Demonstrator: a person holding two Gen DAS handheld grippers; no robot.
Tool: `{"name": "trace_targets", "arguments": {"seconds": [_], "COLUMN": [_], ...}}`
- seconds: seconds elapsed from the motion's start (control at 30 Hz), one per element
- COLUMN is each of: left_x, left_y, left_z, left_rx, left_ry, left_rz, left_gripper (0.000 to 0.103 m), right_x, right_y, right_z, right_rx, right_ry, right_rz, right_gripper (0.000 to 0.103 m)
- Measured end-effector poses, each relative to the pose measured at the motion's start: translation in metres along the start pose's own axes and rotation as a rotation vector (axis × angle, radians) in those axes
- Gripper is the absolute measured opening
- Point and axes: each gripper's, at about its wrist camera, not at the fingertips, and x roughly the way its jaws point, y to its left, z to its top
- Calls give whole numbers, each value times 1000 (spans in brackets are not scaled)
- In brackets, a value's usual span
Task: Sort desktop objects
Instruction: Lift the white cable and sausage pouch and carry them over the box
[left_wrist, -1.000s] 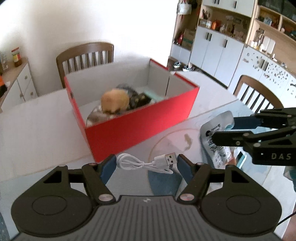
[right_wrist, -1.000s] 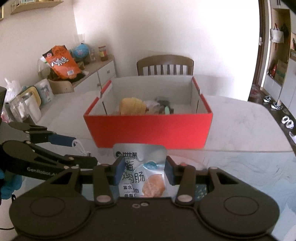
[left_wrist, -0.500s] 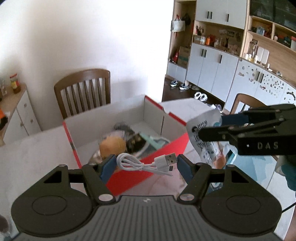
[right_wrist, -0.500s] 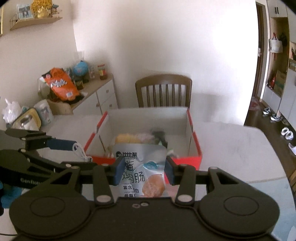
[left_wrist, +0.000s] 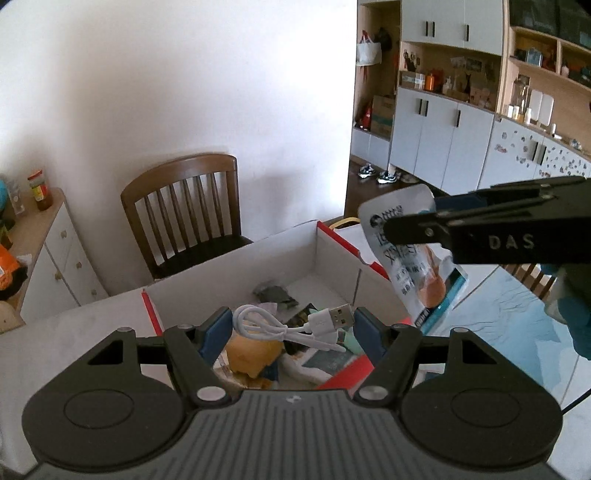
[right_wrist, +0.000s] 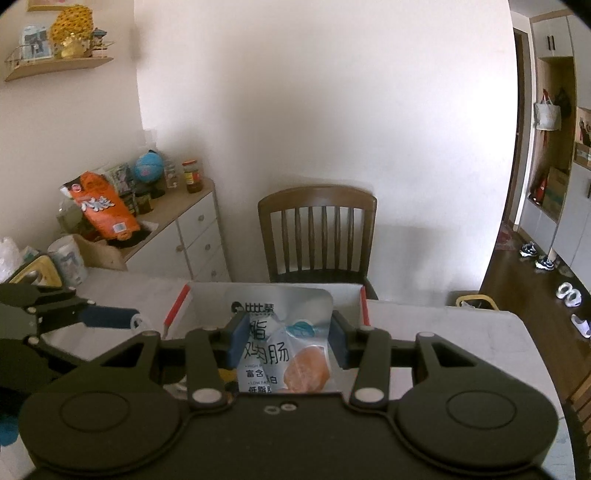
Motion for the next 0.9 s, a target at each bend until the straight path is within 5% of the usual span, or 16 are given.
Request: {"name": "trace_targets", "arguments": {"seconds": [0.47, 0.9], "left_x": [51, 88], "left_y": [3, 9], "left_z": [10, 9], "left_rx": [21, 20], "left_ry": [94, 207], "left_rz": [40, 48], "left_gripper": [72, 72], "right_x": [53, 107], "right_y": [-14, -15], "right_z": [13, -1], "right_rx": [7, 8], "right_ry": [40, 220], "right_rz": [4, 19], "right_gripper": [45, 45]}}
